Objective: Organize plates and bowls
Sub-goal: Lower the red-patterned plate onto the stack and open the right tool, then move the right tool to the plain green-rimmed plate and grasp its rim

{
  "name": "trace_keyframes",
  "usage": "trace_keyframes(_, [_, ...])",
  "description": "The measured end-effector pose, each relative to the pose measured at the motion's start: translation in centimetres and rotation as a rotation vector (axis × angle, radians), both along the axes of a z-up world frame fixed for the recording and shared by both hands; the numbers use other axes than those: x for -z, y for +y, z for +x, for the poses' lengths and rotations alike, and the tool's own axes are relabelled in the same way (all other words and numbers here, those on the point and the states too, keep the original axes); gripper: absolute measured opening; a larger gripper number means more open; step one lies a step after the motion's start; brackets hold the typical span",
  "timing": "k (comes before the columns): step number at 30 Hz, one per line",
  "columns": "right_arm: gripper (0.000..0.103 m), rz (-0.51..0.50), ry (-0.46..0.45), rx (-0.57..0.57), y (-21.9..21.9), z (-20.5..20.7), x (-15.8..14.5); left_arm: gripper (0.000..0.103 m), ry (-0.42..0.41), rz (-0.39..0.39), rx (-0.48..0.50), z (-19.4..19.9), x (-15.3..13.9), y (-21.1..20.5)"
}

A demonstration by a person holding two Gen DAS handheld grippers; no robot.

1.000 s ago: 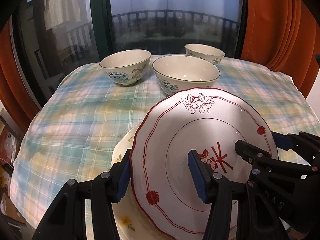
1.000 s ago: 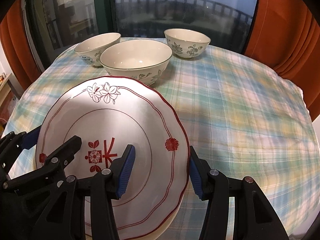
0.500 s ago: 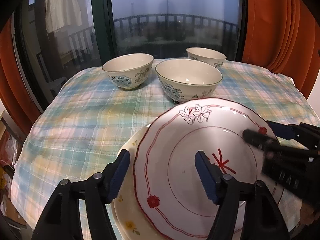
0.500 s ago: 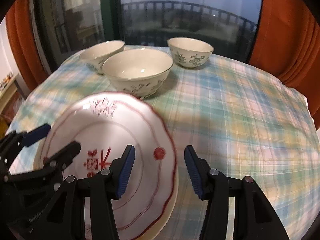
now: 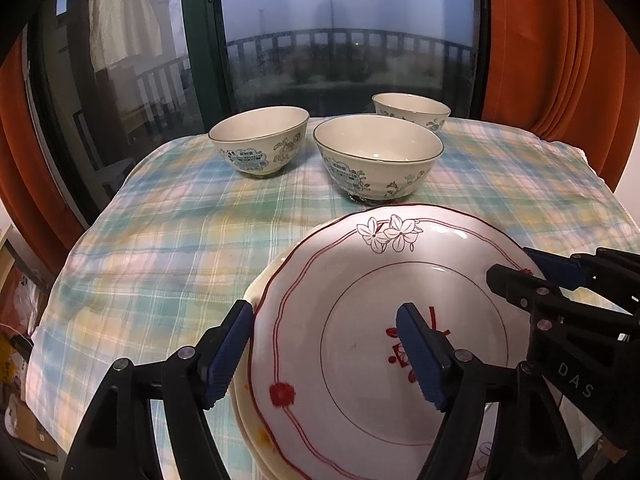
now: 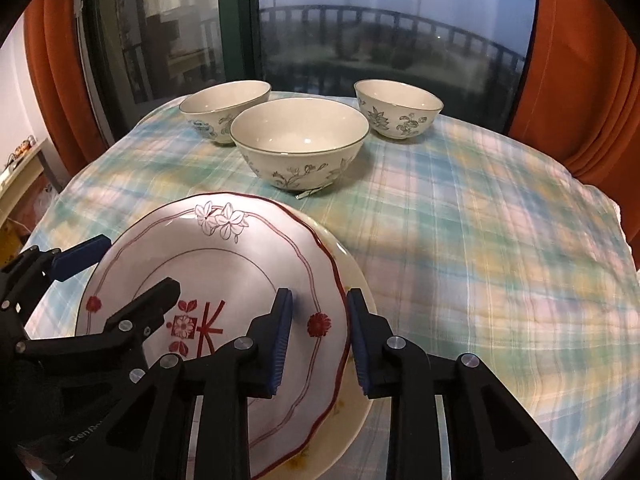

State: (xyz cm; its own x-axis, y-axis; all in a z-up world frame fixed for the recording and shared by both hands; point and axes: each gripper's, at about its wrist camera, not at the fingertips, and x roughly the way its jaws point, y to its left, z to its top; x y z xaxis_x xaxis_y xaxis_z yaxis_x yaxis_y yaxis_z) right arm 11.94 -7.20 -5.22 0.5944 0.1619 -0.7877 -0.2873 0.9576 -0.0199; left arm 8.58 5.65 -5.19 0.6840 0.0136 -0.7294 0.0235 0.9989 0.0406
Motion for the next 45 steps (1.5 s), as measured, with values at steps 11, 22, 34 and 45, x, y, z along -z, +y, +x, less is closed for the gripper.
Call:
trace_keyframes(11, [0.055, -0.028, 0.002, 0.034, 0.1, -0.9, 0.0, 0.079, 0.004, -0.007, -0.012, -1.0, 0.0, 0.4])
trace_keyframes(22, [0.071, -0.018, -0.028, 0.057, -0.7, 0.0, -1.5, 0.084, -0.01, -0.039, -0.022, 0.8, -1.7, 1.0])
trace_keyframes(34, [0.071, 0.032, -0.075, 0.094, -1.7, 6.6, -3.6, 0.084, -0.075, -0.011, -0.027, 7.8, -4.2, 0.6])
trace_keyframes(45, [0.071, 0.072, -0.062, 0.107, -2.2, 14.4, -3.4, 0.082, -0.08, 0.02, -0.039, 14.9, -3.8, 0.6])
